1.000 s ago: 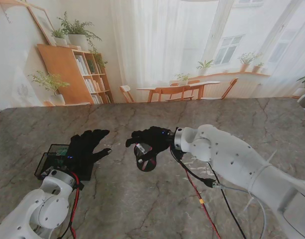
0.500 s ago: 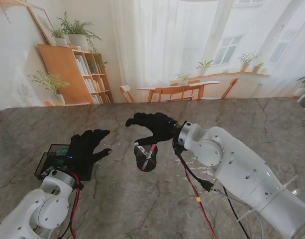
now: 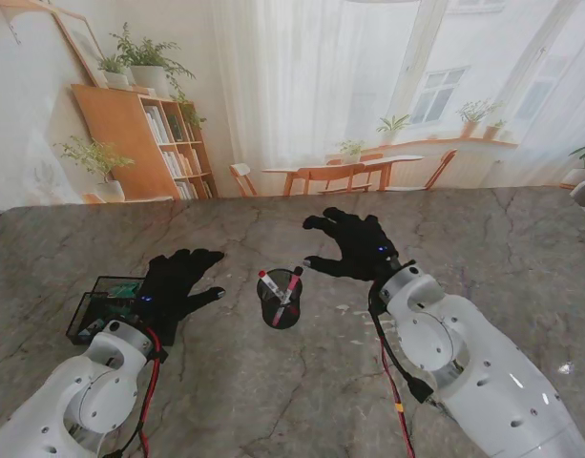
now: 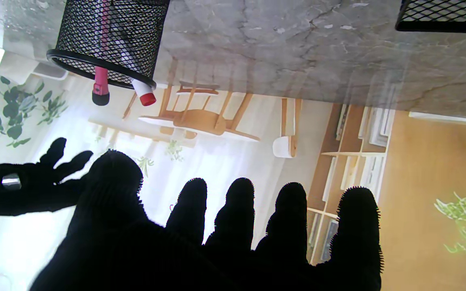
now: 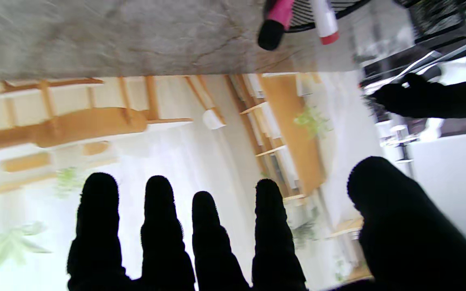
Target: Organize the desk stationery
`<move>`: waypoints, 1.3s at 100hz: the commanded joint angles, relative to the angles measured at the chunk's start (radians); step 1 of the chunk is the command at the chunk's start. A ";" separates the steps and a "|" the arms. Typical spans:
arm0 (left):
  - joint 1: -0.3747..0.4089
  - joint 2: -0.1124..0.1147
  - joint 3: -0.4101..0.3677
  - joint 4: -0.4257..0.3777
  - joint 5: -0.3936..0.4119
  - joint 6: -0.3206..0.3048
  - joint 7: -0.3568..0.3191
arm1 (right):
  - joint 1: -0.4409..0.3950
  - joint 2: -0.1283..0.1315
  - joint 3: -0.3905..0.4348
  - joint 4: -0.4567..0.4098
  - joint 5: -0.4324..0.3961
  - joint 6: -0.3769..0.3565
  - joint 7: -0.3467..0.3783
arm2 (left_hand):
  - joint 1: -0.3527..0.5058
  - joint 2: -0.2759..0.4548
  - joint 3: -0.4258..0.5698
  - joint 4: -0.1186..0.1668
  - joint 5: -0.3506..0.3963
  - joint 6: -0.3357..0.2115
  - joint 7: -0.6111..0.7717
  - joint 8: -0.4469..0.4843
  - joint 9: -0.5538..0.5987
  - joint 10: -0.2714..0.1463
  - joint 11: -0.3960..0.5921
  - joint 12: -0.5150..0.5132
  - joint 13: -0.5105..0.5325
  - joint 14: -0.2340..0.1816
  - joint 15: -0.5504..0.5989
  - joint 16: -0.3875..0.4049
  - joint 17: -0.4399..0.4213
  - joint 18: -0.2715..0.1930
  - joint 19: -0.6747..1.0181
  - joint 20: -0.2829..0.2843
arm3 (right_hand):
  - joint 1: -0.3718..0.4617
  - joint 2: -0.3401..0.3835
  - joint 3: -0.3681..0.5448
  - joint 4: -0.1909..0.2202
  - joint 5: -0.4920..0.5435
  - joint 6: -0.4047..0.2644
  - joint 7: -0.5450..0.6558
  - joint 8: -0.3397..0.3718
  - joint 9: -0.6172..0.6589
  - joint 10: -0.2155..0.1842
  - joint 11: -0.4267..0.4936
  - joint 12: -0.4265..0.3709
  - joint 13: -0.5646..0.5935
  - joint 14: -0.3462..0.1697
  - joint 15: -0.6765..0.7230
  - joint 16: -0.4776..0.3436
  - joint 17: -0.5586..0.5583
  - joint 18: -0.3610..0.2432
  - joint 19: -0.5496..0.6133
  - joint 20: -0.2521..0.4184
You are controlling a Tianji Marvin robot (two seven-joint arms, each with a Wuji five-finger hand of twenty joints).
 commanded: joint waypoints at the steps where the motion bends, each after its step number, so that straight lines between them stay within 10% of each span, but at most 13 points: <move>1: -0.016 -0.001 0.010 0.000 -0.002 -0.008 -0.010 | -0.040 0.002 0.010 0.008 -0.005 0.021 -0.010 | 0.008 0.043 -0.004 -0.013 -0.015 0.004 -0.005 0.002 -0.036 -0.009 -0.011 0.007 -0.038 -0.017 -0.015 -0.006 -0.024 -0.017 -0.033 -0.003 | 0.009 -0.012 0.012 -0.011 0.020 -0.014 0.008 -0.026 0.006 -0.014 0.005 -0.016 -0.020 -0.022 -0.011 -0.009 -0.026 -0.038 -0.020 -0.021; 33: -0.165 0.018 0.092 0.016 -0.034 -0.066 -0.169 | -0.113 -0.018 0.023 0.038 0.009 0.185 -0.102 | -0.069 -0.012 -0.002 -0.003 -0.208 0.032 -0.090 -0.046 -0.176 -0.006 -0.040 -0.019 -0.138 0.001 -0.037 -0.030 -0.055 0.008 -0.089 -0.018 | 0.020 -0.017 0.009 -0.009 0.029 -0.023 0.014 -0.028 0.028 -0.017 0.010 -0.017 -0.048 -0.041 -0.024 -0.003 -0.047 -0.071 -0.040 -0.032; 80: -0.555 0.025 0.440 0.271 -0.137 -0.137 -0.312 | -0.127 -0.027 0.052 0.057 0.029 0.171 -0.158 | -0.158 -0.052 0.005 0.002 -0.207 -0.015 -0.081 -0.113 -0.224 -0.006 -0.038 -0.014 -0.166 0.025 -0.020 -0.021 -0.067 0.083 -0.032 -0.012 | 0.025 -0.003 -0.003 -0.010 0.037 -0.026 0.020 -0.031 0.059 -0.016 0.019 -0.012 -0.045 -0.048 -0.013 0.009 -0.046 -0.076 -0.040 -0.027; 109: -0.662 0.002 0.596 0.382 -0.224 -0.067 -0.315 | -0.129 -0.030 0.058 0.062 0.039 0.167 -0.170 | -0.181 -0.064 0.006 0.005 -0.201 0.131 -0.112 -0.226 -0.225 0.019 -0.028 0.002 -0.148 0.041 0.006 -0.001 -0.053 0.100 0.046 -0.031 | 0.026 0.002 -0.008 -0.009 0.047 -0.029 0.026 -0.032 0.074 -0.018 0.023 -0.009 -0.042 -0.051 -0.007 0.011 -0.045 -0.074 -0.038 -0.024; 130: -0.664 -0.004 0.630 0.383 -0.250 -0.026 -0.324 | -0.125 -0.031 0.054 0.064 0.050 0.168 -0.163 | -0.201 -0.070 0.009 0.005 -0.207 0.265 -0.063 -0.112 -0.178 0.049 -0.009 0.051 -0.099 0.045 0.036 0.040 -0.023 0.097 0.130 0.002 | 0.028 0.004 -0.011 -0.008 0.051 -0.032 0.028 -0.032 0.078 -0.020 0.023 -0.008 -0.043 -0.053 -0.005 0.012 -0.047 -0.074 -0.037 -0.024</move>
